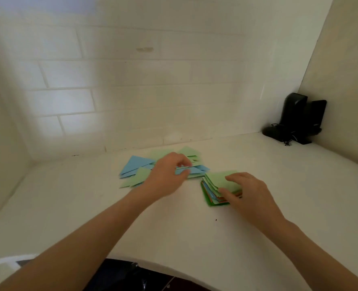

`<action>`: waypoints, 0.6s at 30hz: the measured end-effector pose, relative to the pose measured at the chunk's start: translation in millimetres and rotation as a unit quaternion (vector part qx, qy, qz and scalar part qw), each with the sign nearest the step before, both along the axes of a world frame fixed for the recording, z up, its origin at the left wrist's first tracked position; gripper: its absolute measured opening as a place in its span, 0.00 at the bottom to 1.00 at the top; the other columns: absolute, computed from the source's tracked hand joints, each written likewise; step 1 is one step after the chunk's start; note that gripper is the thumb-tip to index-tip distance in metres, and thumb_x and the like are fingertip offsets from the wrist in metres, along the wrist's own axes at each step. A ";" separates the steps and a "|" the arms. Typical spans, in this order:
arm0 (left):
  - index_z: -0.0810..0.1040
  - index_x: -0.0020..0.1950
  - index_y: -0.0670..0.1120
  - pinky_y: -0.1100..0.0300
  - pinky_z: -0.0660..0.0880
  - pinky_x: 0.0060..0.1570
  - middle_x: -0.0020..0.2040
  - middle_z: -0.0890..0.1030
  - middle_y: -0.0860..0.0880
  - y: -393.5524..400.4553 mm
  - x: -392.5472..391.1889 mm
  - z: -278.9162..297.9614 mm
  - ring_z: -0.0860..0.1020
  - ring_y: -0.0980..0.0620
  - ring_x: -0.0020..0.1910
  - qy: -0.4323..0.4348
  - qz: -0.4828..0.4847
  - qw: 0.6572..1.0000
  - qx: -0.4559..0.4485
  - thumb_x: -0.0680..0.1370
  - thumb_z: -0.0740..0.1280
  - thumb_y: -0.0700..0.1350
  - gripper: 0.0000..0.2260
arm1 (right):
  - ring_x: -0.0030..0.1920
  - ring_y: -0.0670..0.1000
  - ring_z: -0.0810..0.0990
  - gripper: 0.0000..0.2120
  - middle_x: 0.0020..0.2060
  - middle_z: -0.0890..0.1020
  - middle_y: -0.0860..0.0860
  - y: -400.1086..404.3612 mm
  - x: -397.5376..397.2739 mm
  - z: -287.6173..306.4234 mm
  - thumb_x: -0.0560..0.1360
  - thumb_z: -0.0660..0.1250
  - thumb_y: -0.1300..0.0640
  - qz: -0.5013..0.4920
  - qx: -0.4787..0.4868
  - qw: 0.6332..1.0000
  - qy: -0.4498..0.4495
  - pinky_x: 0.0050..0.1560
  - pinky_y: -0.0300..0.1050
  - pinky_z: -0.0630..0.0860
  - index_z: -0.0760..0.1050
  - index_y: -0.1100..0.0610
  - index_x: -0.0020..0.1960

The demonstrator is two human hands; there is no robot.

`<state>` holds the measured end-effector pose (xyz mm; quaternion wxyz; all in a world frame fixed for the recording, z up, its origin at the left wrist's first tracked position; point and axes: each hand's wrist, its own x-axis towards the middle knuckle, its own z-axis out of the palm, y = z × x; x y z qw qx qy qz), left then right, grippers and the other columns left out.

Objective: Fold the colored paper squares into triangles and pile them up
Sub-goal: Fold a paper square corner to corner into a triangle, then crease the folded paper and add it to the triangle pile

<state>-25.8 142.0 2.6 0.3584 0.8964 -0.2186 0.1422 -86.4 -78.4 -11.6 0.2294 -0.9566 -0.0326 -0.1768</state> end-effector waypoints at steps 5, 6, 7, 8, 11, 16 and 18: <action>0.78 0.60 0.46 0.65 0.65 0.63 0.62 0.77 0.51 -38.3 -5.7 -10.6 0.73 0.55 0.62 -0.005 -0.101 0.993 0.061 0.79 0.65 0.44 0.11 | 0.56 0.49 0.78 0.15 0.55 0.81 0.46 -0.8 -1.2 -13.5 0.73 0.67 0.45 0.021 -0.042 0.999 0.013 0.57 0.46 0.73 0.80 0.50 0.57; 0.78 0.60 0.46 0.64 0.64 0.64 0.63 0.76 0.50 -41.9 -5.2 -12.7 0.72 0.54 0.63 -0.008 -0.106 0.991 0.077 0.79 0.65 0.44 0.11 | 0.55 0.49 0.79 0.13 0.53 0.82 0.45 -0.4 -1.9 -17.3 0.73 0.68 0.46 0.018 -0.045 0.999 -0.005 0.55 0.48 0.73 0.81 0.48 0.55; 0.78 0.60 0.47 0.62 0.64 0.65 0.63 0.77 0.50 -43.9 -4.5 -14.9 0.71 0.53 0.64 -0.014 -0.107 0.990 0.094 0.79 0.64 0.44 0.11 | 0.55 0.49 0.79 0.11 0.52 0.82 0.43 0.3 -2.5 -21.0 0.73 0.68 0.46 0.010 -0.047 0.999 -0.018 0.54 0.48 0.73 0.81 0.46 0.54; 0.79 0.60 0.47 0.60 0.64 0.65 0.62 0.77 0.50 -44.7 -3.6 -17.0 0.71 0.52 0.63 -0.017 -0.105 0.989 0.104 0.79 0.64 0.45 0.11 | 0.55 0.48 0.79 0.10 0.52 0.82 0.42 1.1 -2.9 -23.9 0.73 0.67 0.46 -0.001 -0.048 0.998 -0.027 0.54 0.48 0.71 0.81 0.44 0.53; 0.80 0.58 0.49 0.57 0.65 0.63 0.58 0.76 0.50 -43.7 -2.7 -19.4 0.69 0.51 0.61 -0.019 -0.092 0.990 0.105 0.79 0.65 0.46 0.10 | 0.51 0.47 0.80 0.05 0.48 0.83 0.40 2.1 -3.5 -26.1 0.72 0.69 0.48 -0.026 -0.037 0.998 -0.051 0.50 0.48 0.68 0.82 0.42 0.47; 0.81 0.56 0.51 0.57 0.65 0.60 0.55 0.75 0.50 -44.0 -6.4 -16.3 0.68 0.49 0.58 -0.046 -0.087 0.989 0.111 0.77 0.67 0.49 0.09 | 0.44 0.47 0.80 0.04 0.42 0.83 0.42 3.4 -5.2 -20.6 0.68 0.74 0.55 -0.045 -0.006 0.994 -0.104 0.45 0.46 0.64 0.81 0.46 0.37; 0.81 0.56 0.51 0.55 0.66 0.58 0.54 0.74 0.50 -42.6 -9.9 -12.9 0.67 0.49 0.57 -0.070 -0.087 0.988 0.106 0.76 0.68 0.50 0.10 | 0.44 0.48 0.79 0.04 0.42 0.82 0.42 4.8 -7.1 -12.9 0.67 0.75 0.55 -0.050 -0.006 0.989 -0.139 0.45 0.45 0.62 0.81 0.47 0.37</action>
